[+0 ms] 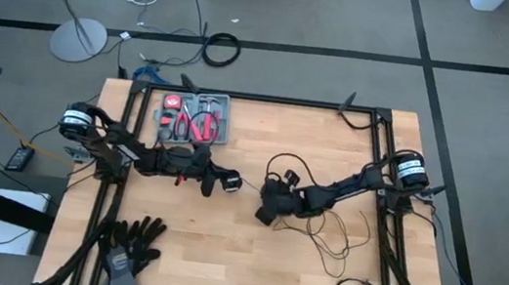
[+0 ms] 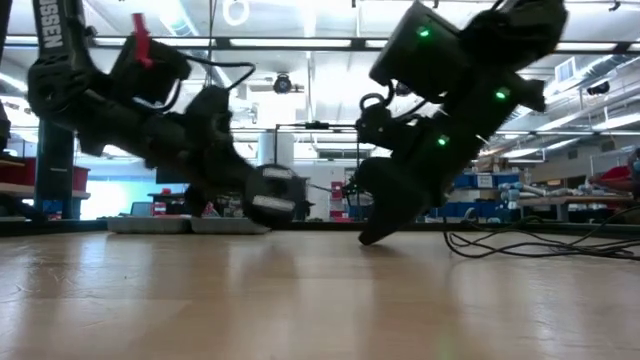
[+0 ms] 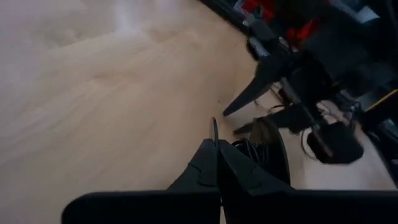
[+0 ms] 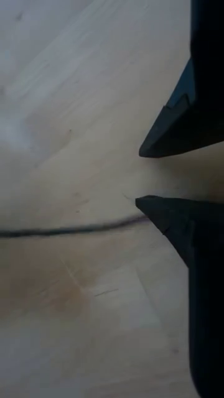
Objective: Coil cords
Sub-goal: Coil the black wire onto the spool
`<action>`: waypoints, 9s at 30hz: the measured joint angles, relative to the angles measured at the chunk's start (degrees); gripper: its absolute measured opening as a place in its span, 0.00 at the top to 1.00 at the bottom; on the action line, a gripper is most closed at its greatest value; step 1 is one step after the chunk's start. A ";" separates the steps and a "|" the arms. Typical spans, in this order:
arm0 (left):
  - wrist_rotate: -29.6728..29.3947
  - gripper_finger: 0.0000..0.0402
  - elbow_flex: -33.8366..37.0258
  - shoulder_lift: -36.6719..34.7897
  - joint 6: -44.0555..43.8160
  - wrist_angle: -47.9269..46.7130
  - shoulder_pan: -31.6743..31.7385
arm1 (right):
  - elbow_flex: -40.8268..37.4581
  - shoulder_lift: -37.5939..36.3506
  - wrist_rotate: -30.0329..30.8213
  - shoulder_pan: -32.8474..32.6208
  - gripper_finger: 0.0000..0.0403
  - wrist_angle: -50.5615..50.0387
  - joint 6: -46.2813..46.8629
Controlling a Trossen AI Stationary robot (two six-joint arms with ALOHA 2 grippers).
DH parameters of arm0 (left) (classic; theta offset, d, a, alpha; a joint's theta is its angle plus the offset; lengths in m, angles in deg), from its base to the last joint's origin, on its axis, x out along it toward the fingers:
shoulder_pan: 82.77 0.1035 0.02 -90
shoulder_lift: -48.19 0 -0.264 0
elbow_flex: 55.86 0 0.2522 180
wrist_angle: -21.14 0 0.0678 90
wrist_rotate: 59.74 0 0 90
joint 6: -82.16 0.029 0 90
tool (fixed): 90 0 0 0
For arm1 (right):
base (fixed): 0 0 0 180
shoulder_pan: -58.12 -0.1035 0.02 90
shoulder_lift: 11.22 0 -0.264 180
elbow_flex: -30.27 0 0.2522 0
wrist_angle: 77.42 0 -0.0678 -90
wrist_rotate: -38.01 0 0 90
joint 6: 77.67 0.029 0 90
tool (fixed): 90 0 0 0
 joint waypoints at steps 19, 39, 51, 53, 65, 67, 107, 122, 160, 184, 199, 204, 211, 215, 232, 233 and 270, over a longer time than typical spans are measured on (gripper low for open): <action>-7.71 1.00 9.42 -0.07 -4.03 17.48 0.13 | -6.32 0.44 5.49 -1.38 0.71 28.88 -10.75; -8.56 1.00 9.42 -0.07 -3.86 17.45 0.13 | -6.21 0.27 5.09 0.71 0.98 28.05 -8.57; -9.12 1.00 4.47 -0.02 -4.40 17.60 0.07 | -4.68 0.72 -4.27 2.66 1.00 27.21 -2.79; -10.04 1.00 2.53 -0.02 -4.38 16.74 0.07 | -2.42 0.74 -5.93 3.32 1.00 26.30 -4.55; -13.60 1.00 -14.17 0.00 3.71 -18.32 -0.37 | 7.04 3.53 -10.90 4.76 1.00 20.25 -17.99; -13.30 1.00 -16.50 0.00 5.60 -23.62 -0.89 | 7.15 2.63 -10.81 4.94 1.00 20.14 -18.70; -7.17 1.00 -18.82 -0.08 8.05 -35.80 -1.84 | -2.17 -4.85 -2.79 2.89 0.76 0.85 -1.01; -9.04 1.00 -15.61 -4.11 9.27 -35.47 -1.84 | -5.99 -4.87 5.67 -5.72 0.64 2.85 9.91; -4.25 1.00 -8.81 -4.07 4.99 -20.96 -1.84 | -7.68 -4.87 9.37 -2.98 0.99 11.53 9.38; -10.91 1.00 -12.61 -4.07 4.80 -20.86 0.07 | 9.08 5.94 -11.27 4.53 1.00 27.06 -20.61; -4.44 1.00 -12.65 -4.15 6.33 -30.72 -0.04 | 9.65 -2.73 -18.41 10.74 1.00 14.10 -21.60; -2.77 1.00 -12.72 -4.15 6.35 -31.06 -0.02 | 9.68 -4.57 -18.81 12.48 0.98 6.54 -18.91; -2.97 1.00 -12.59 -4.15 6.28 -32.37 -0.04 | 9.78 -4.90 -17.82 12.82 0.93 -3.68 -15.83; -4.38 1.00 -12.62 -4.20 5.18 -34.16 0.07 | 9.70 -4.90 -17.76 12.11 0.88 -7.34 -12.58; -5.21 1.00 -12.59 -4.13 5.15 -34.83 0.11 | 7.41 -4.88 -9.66 4.51 0.81 -14.81 -4.03; -5.22 1.00 -12.57 -4.13 5.15 -34.77 0.11 | 6.88 -4.87 -8.94 4.04 0.81 -14.81 -3.13; -8.45 1.00 -12.37 -3.96 3.72 -11.12 2.87 | 3.22 3.07 -8.62 0.52 1.00 9.94 4.79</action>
